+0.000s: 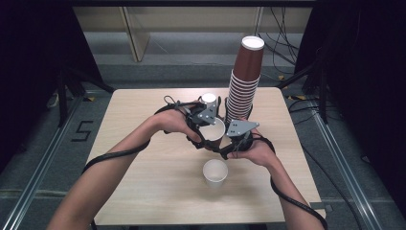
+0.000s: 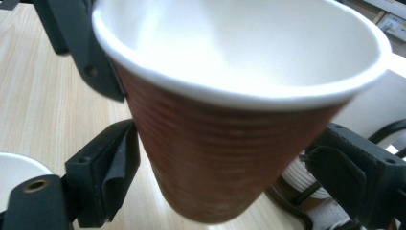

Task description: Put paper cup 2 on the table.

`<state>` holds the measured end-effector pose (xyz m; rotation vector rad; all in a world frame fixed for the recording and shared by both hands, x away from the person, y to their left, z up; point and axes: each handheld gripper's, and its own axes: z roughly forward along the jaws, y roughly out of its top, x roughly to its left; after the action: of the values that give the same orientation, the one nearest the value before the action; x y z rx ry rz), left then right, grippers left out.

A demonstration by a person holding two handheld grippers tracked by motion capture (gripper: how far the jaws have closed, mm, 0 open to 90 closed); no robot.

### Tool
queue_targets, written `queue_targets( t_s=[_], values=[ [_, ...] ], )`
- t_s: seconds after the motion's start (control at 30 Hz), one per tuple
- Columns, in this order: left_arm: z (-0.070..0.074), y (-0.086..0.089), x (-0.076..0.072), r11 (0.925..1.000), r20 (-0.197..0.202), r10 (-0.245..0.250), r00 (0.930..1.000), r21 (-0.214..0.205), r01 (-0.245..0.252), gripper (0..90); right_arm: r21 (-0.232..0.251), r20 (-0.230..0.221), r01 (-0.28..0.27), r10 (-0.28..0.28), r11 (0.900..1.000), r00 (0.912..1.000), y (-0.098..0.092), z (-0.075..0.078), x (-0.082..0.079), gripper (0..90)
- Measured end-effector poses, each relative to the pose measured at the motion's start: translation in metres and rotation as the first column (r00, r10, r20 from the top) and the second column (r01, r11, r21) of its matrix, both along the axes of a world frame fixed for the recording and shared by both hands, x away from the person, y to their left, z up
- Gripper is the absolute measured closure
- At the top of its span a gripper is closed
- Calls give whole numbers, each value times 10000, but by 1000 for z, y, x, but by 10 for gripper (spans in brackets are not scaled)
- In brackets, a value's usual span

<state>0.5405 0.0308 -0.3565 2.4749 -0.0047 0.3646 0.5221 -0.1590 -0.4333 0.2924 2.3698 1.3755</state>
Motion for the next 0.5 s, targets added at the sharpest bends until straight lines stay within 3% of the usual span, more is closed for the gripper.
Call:
queue_targets(
  t_s=[0.3, 0.47, 0.5],
  values=[
    [1, -3, 0, 9995, -7, -295, 9996, -114, 295, 100, 198, 0, -281, 281, 9994, 9996, 3, -2, 1, 181],
    [-1, -2, 1, 9965, -86, -482, 9988, -685, 475, 68, 488, 47, -290, 288, 9984, 9996, 0, -2, 0, 189],
    [-1, -2, 1, 9942, -73, -440, 9990, -986, 431, 68, 529, 33, -286, 285, 9982, 9996, -1, -2, 0, 189]
  ],
)
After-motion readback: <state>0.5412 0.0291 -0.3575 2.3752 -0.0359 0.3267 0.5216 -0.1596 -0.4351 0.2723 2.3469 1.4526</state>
